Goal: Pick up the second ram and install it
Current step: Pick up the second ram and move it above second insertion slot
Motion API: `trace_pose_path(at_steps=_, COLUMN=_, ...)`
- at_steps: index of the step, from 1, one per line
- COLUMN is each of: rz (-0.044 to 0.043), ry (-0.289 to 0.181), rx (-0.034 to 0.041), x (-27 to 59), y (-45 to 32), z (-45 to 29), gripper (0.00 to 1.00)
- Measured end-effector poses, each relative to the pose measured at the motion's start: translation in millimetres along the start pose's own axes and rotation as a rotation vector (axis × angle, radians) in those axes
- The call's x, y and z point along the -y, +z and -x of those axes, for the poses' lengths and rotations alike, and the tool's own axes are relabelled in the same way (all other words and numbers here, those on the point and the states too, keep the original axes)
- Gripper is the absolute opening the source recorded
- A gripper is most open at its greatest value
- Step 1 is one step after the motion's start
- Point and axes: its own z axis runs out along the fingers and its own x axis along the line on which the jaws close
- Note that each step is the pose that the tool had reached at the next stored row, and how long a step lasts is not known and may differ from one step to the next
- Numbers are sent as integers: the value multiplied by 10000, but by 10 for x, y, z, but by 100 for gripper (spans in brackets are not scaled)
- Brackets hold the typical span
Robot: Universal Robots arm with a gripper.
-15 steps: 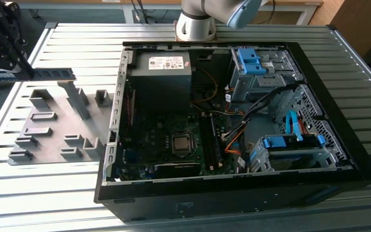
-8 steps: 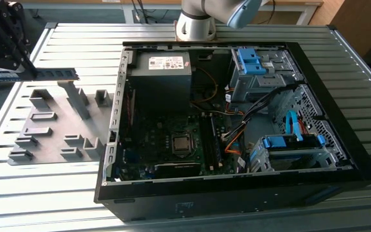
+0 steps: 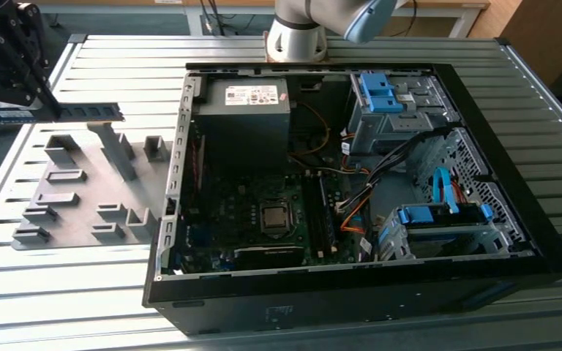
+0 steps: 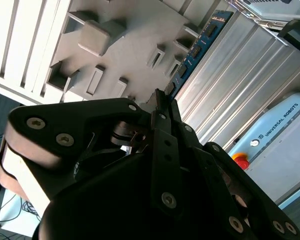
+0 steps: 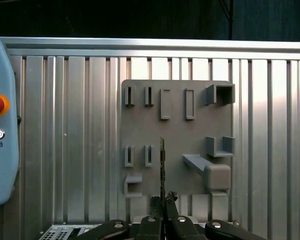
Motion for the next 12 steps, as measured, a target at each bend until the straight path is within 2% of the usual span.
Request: trace_pose_path(at_steps=12, rz=0, ry=0, rx=1, x=66, y=1, z=1, gripper=14)
